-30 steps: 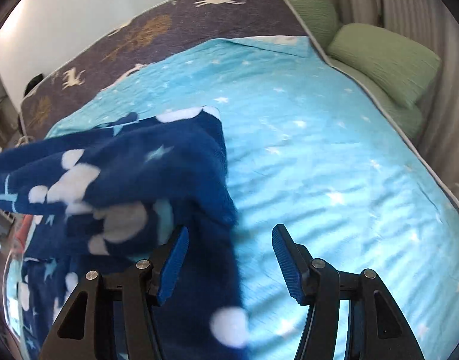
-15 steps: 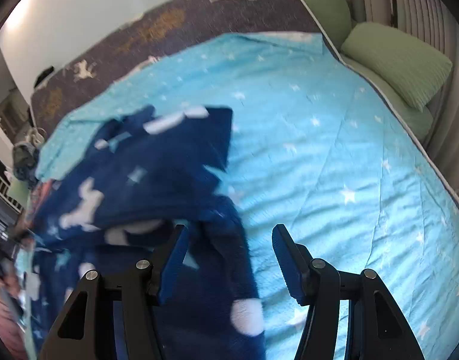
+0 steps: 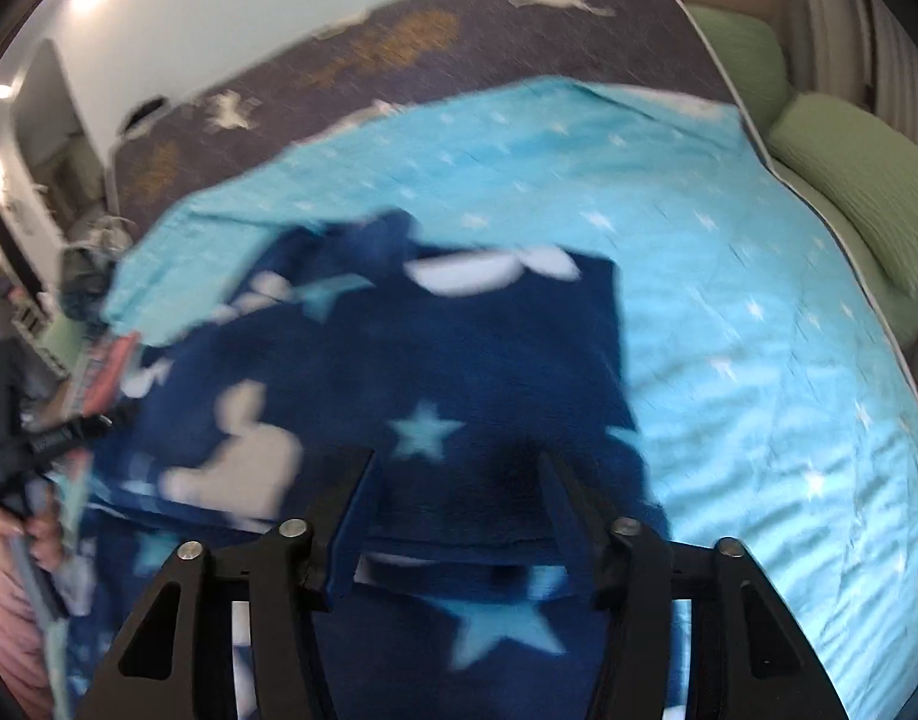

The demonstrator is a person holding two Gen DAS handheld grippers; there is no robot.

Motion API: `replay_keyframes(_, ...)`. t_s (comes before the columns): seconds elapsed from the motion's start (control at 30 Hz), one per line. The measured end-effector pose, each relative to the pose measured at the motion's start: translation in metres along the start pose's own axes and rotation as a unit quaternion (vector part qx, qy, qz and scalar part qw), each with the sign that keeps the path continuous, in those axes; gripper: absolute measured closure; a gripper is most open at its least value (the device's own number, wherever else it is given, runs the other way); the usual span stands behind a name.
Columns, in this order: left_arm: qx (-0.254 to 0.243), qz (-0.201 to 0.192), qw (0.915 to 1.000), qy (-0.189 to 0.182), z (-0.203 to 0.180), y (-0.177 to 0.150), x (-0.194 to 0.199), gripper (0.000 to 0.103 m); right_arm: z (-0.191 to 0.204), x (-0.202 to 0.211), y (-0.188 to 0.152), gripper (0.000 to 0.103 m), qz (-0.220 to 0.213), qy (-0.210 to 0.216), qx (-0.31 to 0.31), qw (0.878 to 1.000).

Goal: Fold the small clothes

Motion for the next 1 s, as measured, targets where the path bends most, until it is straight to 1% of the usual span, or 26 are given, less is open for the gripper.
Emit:
replay_keyframes(0.03,-0.014,-0.030,0.9993,-0.018,-0.011,0.005,0.014,0.095,-0.007,-0.003,-0.006,0.054,0.007,-0.004,-0.010,1.000)
replay_keyframes(0.1,-0.060,-0.085,0.9935,-0.045,-0.036,0.010,0.045,0.095,-0.018,0.002,-0.012,0.054,0.002,-0.003,-0.025,1.000)
replay_keyframes(0.13,-0.077,-0.099,0.9909,-0.049,-0.043,0.011,0.053,0.095,-0.022,0.004,-0.014,0.055,0.002,-0.011,-0.027,1.000)
replay_keyframes(0.17,-0.096,-0.112,0.9881,-0.043,-0.051,0.012,0.059,0.094,-0.026,0.007,-0.015,0.055,0.005,-0.026,-0.028,0.999)
replay_keyframes(0.2,-0.109,-0.116,0.9867,-0.032,-0.053,0.012,0.058,0.092,-0.029,0.009,-0.016,0.055,0.009,-0.043,-0.030,0.999)
replay_keyframes(0.23,-0.130,-0.117,0.9846,-0.006,-0.054,0.012,0.052,0.091,-0.030,0.011,-0.017,0.054,0.012,-0.053,-0.031,0.998)
replay_keyframes(0.27,-0.145,-0.114,0.9823,0.032,-0.049,0.011,0.041,0.091,-0.030,0.012,-0.016,0.054,0.012,-0.052,-0.032,0.998)
replay_keyframes(0.33,-0.150,-0.084,0.9806,0.094,-0.028,0.006,0.016,0.089,-0.027,0.018,-0.012,0.054,0.007,-0.037,-0.035,0.999)
replay_keyframes(0.37,-0.145,-0.063,0.9807,0.115,-0.016,0.002,0.004,0.083,-0.024,0.022,-0.008,0.054,-0.001,-0.028,-0.035,0.999)
replay_keyframes(0.4,-0.139,-0.053,0.9808,0.126,-0.009,-0.001,-0.001,0.078,-0.023,0.025,-0.006,0.053,-0.007,-0.024,-0.034,0.999)
replay_keyframes(0.43,-0.130,-0.051,0.9792,0.147,0.001,-0.004,-0.004,0.076,-0.022,0.029,-0.001,0.053,-0.015,-0.020,-0.033,0.999)
replay_keyframes(0.5,-0.125,-0.076,0.9744,0.171,0.005,-0.004,0.002,0.075,-0.024,0.032,0.009,0.053,-0.024,-0.019,-0.034,0.999)
replay_keyframes(0.53,-0.127,-0.086,0.9725,0.175,0.001,0.000,0.007,0.075,-0.025,0.032,0.015,0.053,-0.028,-0.022,-0.036,0.999)
replay_keyframes(0.57,-0.127,-0.095,0.9720,0.173,-0.003,0.004,0.011,0.075,-0.025,0.031,0.023,0.053,-0.033,-0.026,-0.037,0.998)
replay_keyframes(0.6,-0.124,-0.102,0.9734,0.163,-0.010,0.008,0.016,0.075,-0.025,0.029,0.032,0.053,-0.039,-0.026,-0.036,0.998)
replay_keyframes(0.67,-0.115,-0.104,0.9796,0.128,-0.026,0.016,0.019,0.074,-0.020,0.022,0.046,0.053,-0.043,-0.012,-0.036,0.998)
replay_keyframes(0.7,-0.110,-0.098,0.9839,0.102,-0.035,0.015,0.019,0.072,-0.017,0.016,0.054,0.054,-0.042,0.001,-0.037,0.998)
replay_keyframes(0.73,-0.100,-0.082,0.9891,0.070,-0.044,0.015,0.014,0.071,-0.014,0.008,0.061,0.056,-0.042,0.016,-0.039,0.998)
replay_keyframes(0.77,-0.095,-0.068,0.9915,0.055,-0.047,0.015,0.009,0.070,-0.012,0.002,0.064,0.062,-0.040,0.024,-0.041,0.998)
replay_keyframes(0.8,-0.091,-0.046,0.9937,0.046,-0.048,0.011,-0.003,0.070,-0.011,-0.008,0.067,0.068,-0.032,0.028,-0.042,0.998)
replay_keyframes(0.83,-0.090,-0.033,0.9939,0.055,-0.045,0.008,-0.014,0.070,-0.011,-0.020,0.068,0.071,-0.019,0.023,-0.043,0.999)
replay_keyframes(0.87,-0.091,-0.020,0.9927,0.077,-0.038,0.003,-0.028,0.070,-0.014,-0.030,0.066,0.076,-0.006,0.012,-0.045,0.999)
replay_keyframes(0.9,-0.095,-0.005,0.9909,0.094,-0.028,-0.002,-0.045,0.070,-0.018,-0.044,0.062,0.077,0.014,-0.006,-0.047,0.999)
replay_keyframes(0.93,-0.107,-0.001,0.9906,0.085,-0.019,-0.010,-0.060,0.070,-0.024,-0.057,0.056,0.078,0.030,-0.015,-0.050,0.998)
replay_keyframes(0.97,-0.107,-0.017,0.9916,0.070,-0.017,-0.013,-0.059,0.070,-0.029,-0.069,0.049,0.079,0.035,-0.007,-0.055,0.998)
replay_keyframes(1.0,-0.103,-0.020,0.9926,0.062,-0.016,-0.012,-0.056,0.070,-0.033,-0.073,0.045,0.079,0.016,0.004,-0.061,0.998)
Point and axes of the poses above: each gripper's, at about its wrist camera, not at the fingertips, and x roughly against the way its jaws point, z to its left, y to its top, the point moved 5 cm from there along -x, roughly the way its jaws point, and after that the axes turned 14 degrees about x, right-handed, at the moved point
